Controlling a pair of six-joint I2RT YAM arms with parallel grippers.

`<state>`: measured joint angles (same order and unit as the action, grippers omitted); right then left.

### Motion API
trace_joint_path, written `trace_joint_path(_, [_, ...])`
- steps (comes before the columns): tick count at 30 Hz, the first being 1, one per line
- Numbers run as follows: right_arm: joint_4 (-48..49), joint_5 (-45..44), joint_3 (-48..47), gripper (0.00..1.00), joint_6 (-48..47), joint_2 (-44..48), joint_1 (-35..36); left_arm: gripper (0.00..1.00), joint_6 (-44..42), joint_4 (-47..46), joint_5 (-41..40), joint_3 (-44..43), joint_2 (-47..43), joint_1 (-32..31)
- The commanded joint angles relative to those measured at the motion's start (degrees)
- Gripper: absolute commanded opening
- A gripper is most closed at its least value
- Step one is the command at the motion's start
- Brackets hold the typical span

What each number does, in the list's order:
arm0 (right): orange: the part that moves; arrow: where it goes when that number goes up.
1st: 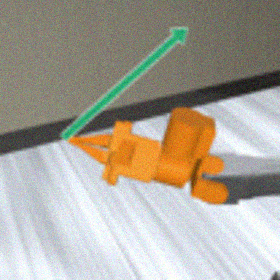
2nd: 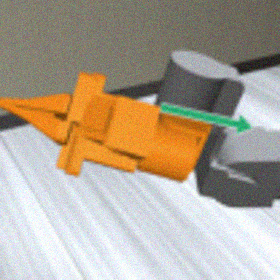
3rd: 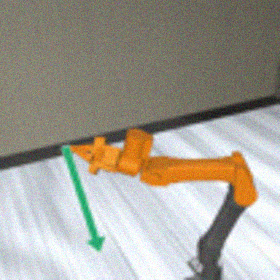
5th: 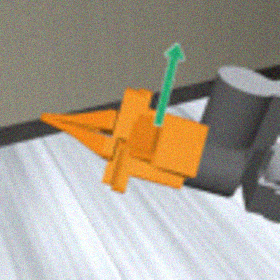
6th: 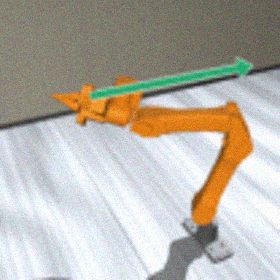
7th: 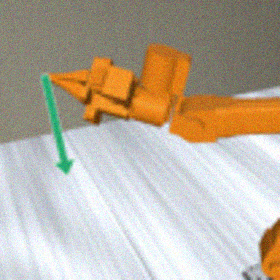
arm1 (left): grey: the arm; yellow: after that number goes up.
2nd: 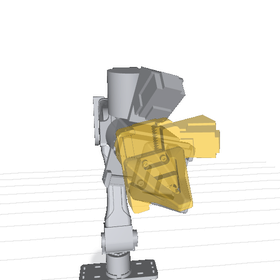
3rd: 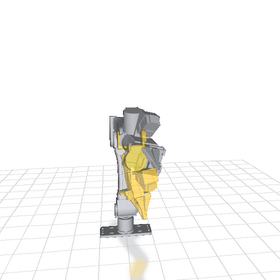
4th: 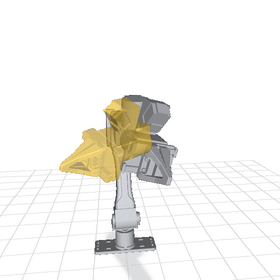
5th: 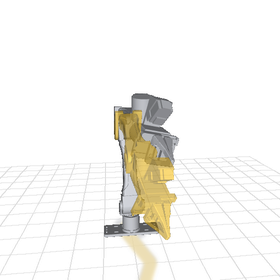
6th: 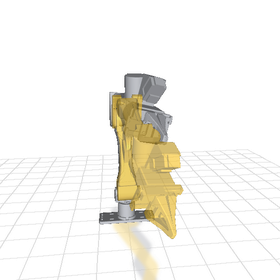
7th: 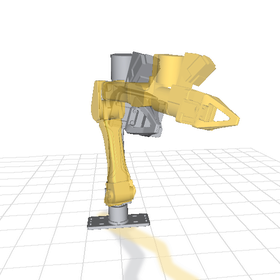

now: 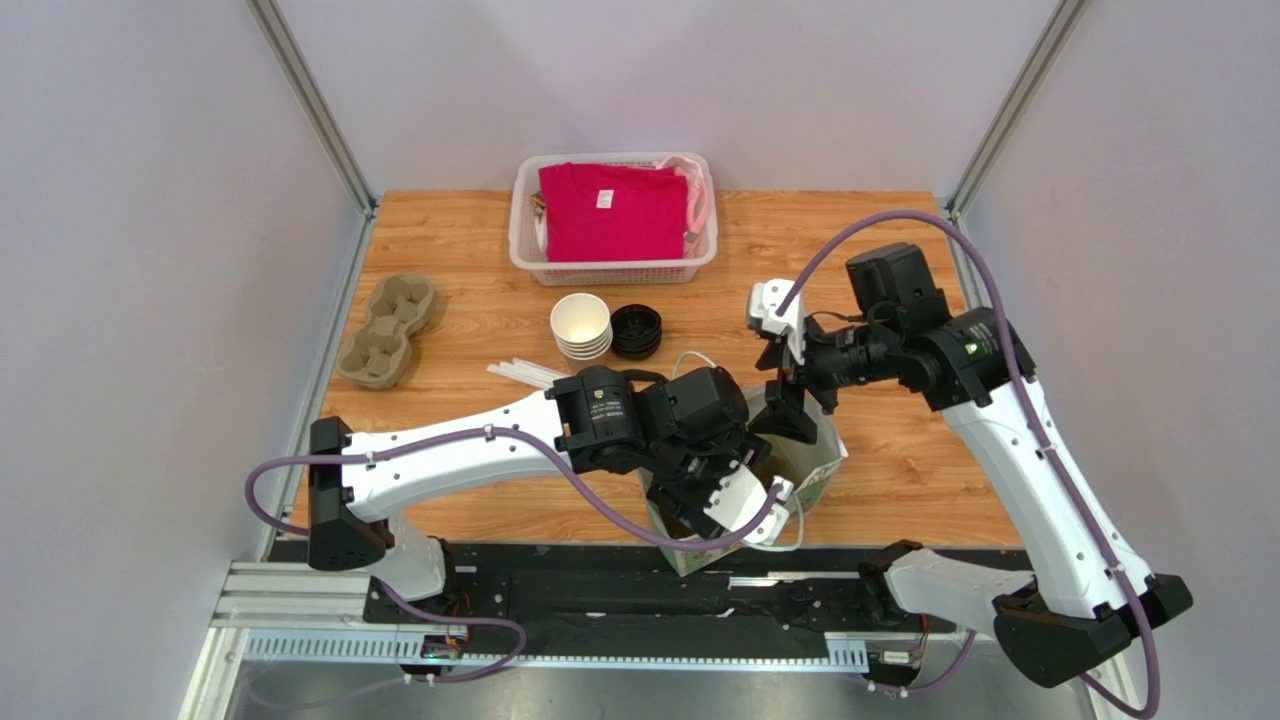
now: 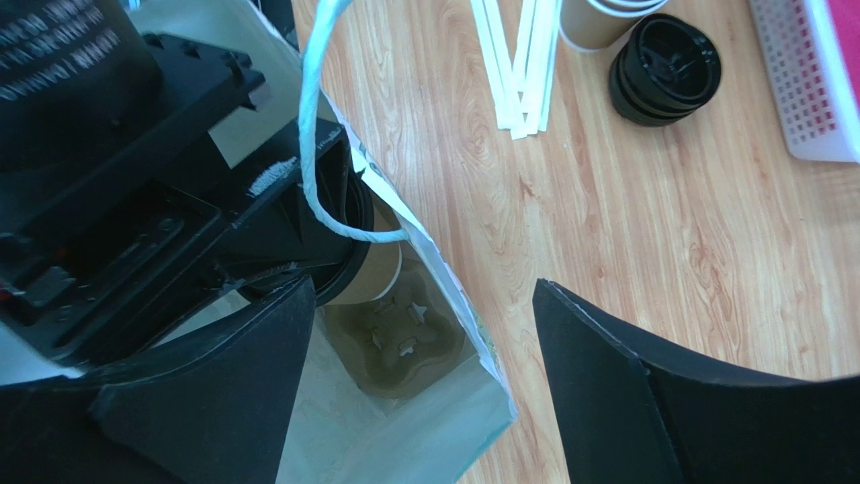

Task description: Pack the takeout coffee

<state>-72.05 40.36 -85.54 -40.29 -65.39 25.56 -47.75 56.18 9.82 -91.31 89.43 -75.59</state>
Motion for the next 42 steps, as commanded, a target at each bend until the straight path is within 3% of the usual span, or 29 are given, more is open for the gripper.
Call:
trace_joint_path(1, [5.51,-3.26,3.53,0.82,-2.25,-0.44,2.73,0.00,-0.68,0.94,1.34,0.60,-3.73,0.36])
trace_joint_path(3, [5.95,-3.71,4.32,0.73,-2.07,-1.76,3.79,0.00,-0.68,0.95,1.08,1.39,-4.61,0.36])
trace_joint_path(4, [6.48,-3.71,4.41,0.58,-1.46,-2.11,4.14,0.00,-0.33,1.03,0.46,1.57,-4.87,0.44])
trace_joint_path(7, [8.14,-4.23,4.06,0.32,0.21,-2.82,5.20,0.00,1.15,1.12,-0.94,1.92,-5.23,1.41])
trace_joint_path(8, [9.20,-4.84,4.06,0.13,2.83,-2.64,5.29,0.00,1.77,0.51,-1.82,2.01,-5.32,1.76])
trace_joint_path(9, [9.91,-4.94,3.98,0.03,4.24,-1.86,5.37,0.00,2.30,0.85,-2.26,1.58,-5.32,2.37])
trace_joint_path(10, [11.57,-5.03,4.15,0.00,5.56,-1.33,5.29,0.00,4.22,1.12,-2.35,1.05,-5.32,4.12])
trace_joint_path(14, [20.53,-9.40,7.83,0.00,18.46,4.37,5.38,0.00,9.77,1.13,-4.02,0.60,-7.06,8.52])
trace_joint_path(17, [24.67,-9.33,10.21,0.00,22.61,8.51,6.16,0.00,11.79,-1.94,-7.18,4.01,-11.02,9.85])
trace_joint_path(22, [27.14,-9.95,13.98,0.00,25.00,11.94,8.36,0.00,16.27,-8.45,-9.74,9.12,-17.26,10.64])
trace_joint_path(25, [27.93,-9.69,16.01,0.00,24.21,12.91,8.80,0.00,17.60,-11.35,-5.97,12.28,-21.13,10.82])
trace_joint_path(29, [26.35,-7.23,15.76,0.00,23.77,11.69,8.80,0.00,11.20,-11.63,-1.65,14.67,-23.34,10.64])
trace_joint_path(34, [26.08,-4.51,14.87,0.00,23.60,10.63,8.80,0.00,1.18,-3.28,0.72,12.03,-20.61,10.55])
trace_joint_path(42, [29.60,0.32,18.12,0.00,23.33,12.12,6.26,0.00,-3.58,-9.59,2.04,16.33,-26.49,10.38])
